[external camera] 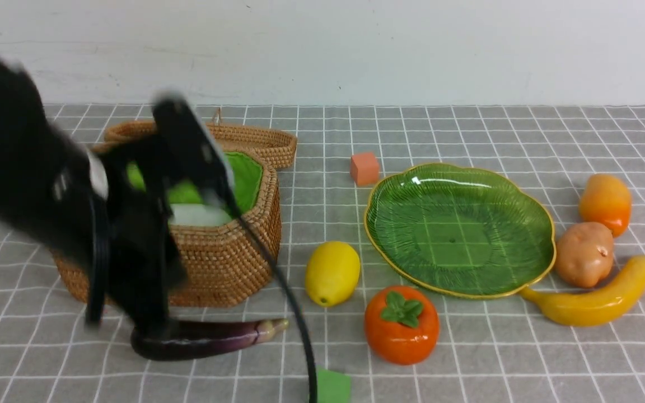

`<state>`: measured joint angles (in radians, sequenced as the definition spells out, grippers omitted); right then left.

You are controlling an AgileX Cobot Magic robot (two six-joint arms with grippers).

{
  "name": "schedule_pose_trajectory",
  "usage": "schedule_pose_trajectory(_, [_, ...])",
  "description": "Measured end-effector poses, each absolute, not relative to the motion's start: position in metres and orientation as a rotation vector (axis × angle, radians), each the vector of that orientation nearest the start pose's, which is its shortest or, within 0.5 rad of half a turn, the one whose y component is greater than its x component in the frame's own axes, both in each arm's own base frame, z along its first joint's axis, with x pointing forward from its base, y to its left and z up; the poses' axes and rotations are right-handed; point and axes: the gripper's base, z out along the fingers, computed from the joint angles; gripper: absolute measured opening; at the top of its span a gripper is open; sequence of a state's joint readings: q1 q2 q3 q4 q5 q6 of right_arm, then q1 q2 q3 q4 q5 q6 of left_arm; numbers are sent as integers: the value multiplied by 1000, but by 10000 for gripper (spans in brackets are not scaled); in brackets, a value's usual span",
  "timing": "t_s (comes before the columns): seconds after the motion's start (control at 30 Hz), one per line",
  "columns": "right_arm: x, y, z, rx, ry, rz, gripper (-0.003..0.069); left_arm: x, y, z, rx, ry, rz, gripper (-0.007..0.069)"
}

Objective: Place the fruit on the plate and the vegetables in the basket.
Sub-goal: Use the left arm to grab an eggplant and put it into the left basket

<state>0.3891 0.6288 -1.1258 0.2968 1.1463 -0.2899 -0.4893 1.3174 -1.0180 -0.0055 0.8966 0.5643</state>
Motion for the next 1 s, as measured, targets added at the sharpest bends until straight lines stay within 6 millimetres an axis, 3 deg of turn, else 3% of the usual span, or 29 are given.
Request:
schedule_pose_trajectory(0.1, [52, 48, 431, -734, 1991, 419, 62, 213, -122, 257, 1426, 2360, 18, 22])
schedule_pose_trajectory(0.2, [52, 48, 431, -733, 1991, 419, 64, 215, -120, 241, 1447, 2330, 70, 101])
schedule_pose_trajectory(0.27, [52, 48, 431, -733, 1991, 419, 67, 220, -121, 235, 1455, 2278, 111, 201])
schedule_pose_trajectory(0.33, [52, 48, 431, -733, 1991, 419, 69, 227, -123, 225, 1483, 2239, 149, 364])
schedule_pose_trajectory(0.37, [52, 48, 431, -733, 1991, 419, 69, 228, -123, 224, 1485, 2237, 152, 376])
schedule_pose_trajectory(0.43, [52, 48, 431, -732, 1994, 421, 71, 236, -127, 212, 1512, 2232, 164, 507])
schedule_pose_trajectory(0.5, [52, 48, 431, -732, 1995, 421, 73, 241, -129, 203, 1538, 2226, 179, 562])
schedule_pose_trajectory(0.63, [52, 48, 431, -735, 1999, 421, 73, 253, -133, 188, 1578, 2173, 237, 581])
schedule_pose_trajectory(1.0, [50, 48, 429, -746, 2017, 436, 77, 266, -132, 176, 1488, 2176, 333, 556])
